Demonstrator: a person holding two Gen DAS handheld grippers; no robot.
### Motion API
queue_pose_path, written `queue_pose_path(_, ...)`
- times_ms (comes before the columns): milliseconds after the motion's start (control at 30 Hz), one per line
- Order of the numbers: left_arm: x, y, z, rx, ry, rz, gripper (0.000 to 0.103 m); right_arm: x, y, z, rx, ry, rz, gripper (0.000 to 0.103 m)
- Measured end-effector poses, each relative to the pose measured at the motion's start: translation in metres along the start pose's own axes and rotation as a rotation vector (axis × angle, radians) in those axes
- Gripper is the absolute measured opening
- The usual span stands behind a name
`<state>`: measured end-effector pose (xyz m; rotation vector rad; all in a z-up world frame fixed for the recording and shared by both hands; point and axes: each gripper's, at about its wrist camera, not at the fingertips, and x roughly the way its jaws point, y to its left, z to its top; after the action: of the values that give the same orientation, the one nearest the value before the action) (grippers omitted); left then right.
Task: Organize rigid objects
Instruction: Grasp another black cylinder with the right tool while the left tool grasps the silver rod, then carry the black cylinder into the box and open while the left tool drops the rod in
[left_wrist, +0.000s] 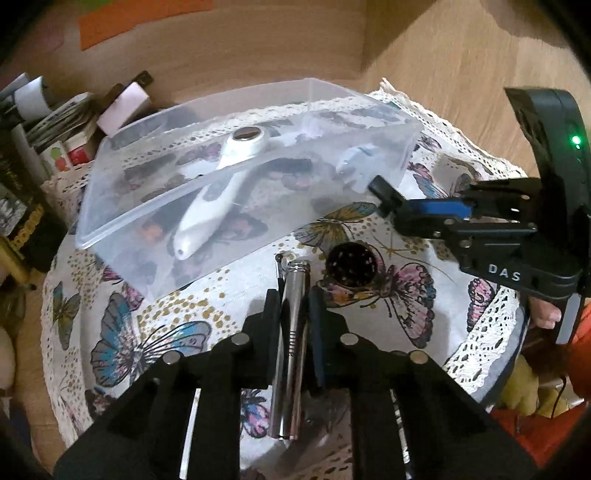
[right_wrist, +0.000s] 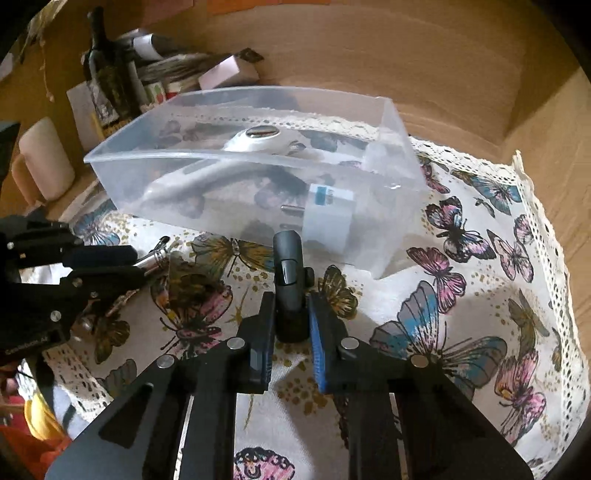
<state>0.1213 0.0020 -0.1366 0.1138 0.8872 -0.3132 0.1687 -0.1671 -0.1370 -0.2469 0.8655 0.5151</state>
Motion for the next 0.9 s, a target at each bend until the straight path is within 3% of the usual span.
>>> queue_pose_path(300, -0.04, 0.009, 0.001, -0.054, -0.104, 0.013, 0.014, -0.034, 0.007, -0.003, 0.027, -0.087, 0.021, 0.015)
queue_pose_path(700, -0.078, 0.022, 0.022, -0.123, -0.251, 0.02, 0.013, -0.079, 0.015, 0.019, 0.03, -0.248, 0.009, 0.015)
queue_pose_path(733, -0.08, 0.024, 0.024, -0.129, -0.259, 0.016, 0.012, -0.081, 0.015, 0.021, 0.029, -0.258, 0.005, 0.015)
queue_pose_path(800, -0.086, 0.027, 0.03, -0.139, -0.281, 0.003, 0.0, -0.084, 0.014, 0.026, 0.033, -0.276, 0.008, 0.015)
queue_pose_path(900, -0.097, 0.031, 0.04, -0.15, -0.323, -0.015, 0.0, -0.086, 0.014, 0.034, 0.042, -0.3, 0.008, 0.015)
